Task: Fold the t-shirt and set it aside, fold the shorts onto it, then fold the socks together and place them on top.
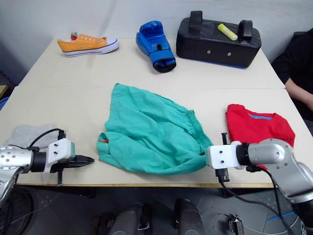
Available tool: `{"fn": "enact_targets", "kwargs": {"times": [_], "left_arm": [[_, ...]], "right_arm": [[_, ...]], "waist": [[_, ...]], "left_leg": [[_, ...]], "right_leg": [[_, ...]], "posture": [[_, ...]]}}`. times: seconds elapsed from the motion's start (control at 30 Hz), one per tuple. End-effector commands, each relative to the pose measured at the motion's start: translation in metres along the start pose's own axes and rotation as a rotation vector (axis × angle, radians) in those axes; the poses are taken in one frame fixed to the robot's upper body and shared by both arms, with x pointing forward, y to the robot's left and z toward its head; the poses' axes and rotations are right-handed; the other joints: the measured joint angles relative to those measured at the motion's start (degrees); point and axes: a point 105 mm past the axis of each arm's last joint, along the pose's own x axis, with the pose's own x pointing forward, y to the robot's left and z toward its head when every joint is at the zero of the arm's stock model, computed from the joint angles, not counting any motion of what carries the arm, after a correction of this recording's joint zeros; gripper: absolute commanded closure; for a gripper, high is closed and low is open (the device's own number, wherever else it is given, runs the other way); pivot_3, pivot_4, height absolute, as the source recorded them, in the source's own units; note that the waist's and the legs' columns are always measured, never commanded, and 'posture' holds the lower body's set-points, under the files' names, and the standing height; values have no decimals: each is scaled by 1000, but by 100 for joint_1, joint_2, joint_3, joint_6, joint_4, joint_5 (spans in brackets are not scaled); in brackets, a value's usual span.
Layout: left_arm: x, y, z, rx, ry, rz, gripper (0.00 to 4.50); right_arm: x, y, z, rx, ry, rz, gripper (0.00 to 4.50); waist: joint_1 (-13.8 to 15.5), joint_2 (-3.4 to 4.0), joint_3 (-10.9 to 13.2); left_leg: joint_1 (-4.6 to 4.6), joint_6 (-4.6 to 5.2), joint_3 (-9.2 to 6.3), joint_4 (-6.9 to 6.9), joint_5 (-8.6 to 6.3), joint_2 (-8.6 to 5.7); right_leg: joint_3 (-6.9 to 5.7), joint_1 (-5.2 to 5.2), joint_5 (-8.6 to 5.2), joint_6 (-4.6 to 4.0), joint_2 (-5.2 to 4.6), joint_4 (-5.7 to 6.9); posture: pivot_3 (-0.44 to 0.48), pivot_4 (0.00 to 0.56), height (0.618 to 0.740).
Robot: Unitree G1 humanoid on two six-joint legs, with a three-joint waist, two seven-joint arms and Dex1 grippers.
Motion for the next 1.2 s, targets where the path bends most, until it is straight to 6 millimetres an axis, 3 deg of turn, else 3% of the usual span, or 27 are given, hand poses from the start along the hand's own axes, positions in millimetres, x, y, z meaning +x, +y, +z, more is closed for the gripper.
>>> {"fn": "enact_targets", "kwargs": {"times": [0.03,0.07,0.17,0.33,0.43,0.63,0.97,1.1,1.2], "left_arm": [[-6,1,40,-34,-134,-45,4474],[-6,1,49,-45,-158,-78,4474],[-4,-1,55,19,-124,-147,3924],[11,10,42,195,19,-190,2293],[22,13,33,280,68,-238,2293],[42,16,41,374,61,-293,2293],[47,12,38,410,116,-375,2293],[47,9,36,400,117,-404,3229],[47,8,33,399,136,-418,4253]], "right_arm": [[3,-4,11,-21,-24,-33,4500],[4,-4,11,-16,-28,-38,4500],[6,-5,11,-19,-24,-38,4500],[7,-10,11,-19,-19,-45,4500],[9,-11,11,-17,-19,-49,4500],[13,-9,10,-6,-15,-53,4500],[14,-10,12,16,-14,-71,4500],[13,-10,10,23,-7,-75,4500],[13,-11,10,25,-3,-77,4500]], "waist": [[20,0,0],[30,-1,0],[21,-1,0],[16,0,0],[1,0,0],[13,-1,0],[5,-1,0],[7,-1,0],[7,-1,0]], "left_leg": [[0,-4,0,0,2,0],[0,-5,-1,0,3,-1],[1,-6,1,1,4,-3],[1,-8,9,-5,4,-5],[0,-8,14,-7,4,-3],[-4,-2,15,-8,6,-2],[-3,18,15,-3,16,0],[-4,21,14,-2,17,0],[-4,21,14,-1,17,0]], "right_leg": [[0,1,0,0,1,0],[-1,1,0,0,1,1],[-1,2,0,0,3,1],[-1,0,-1,-1,8,-3],[0,-5,-2,-3,12,-3],[-1,-8,-3,-5,12,-4],[-1,-7,-3,-5,14,1],[-1,-7,-3,-5,14,1],[-1,-7,-3,-5,14,2]], "posture": [[0,150,740],[0,150,740],[0,150,740],[0,150,740],[0,150,740],[0,150,740],[0,150,740],[0,150,740],[0,150,740]]}}
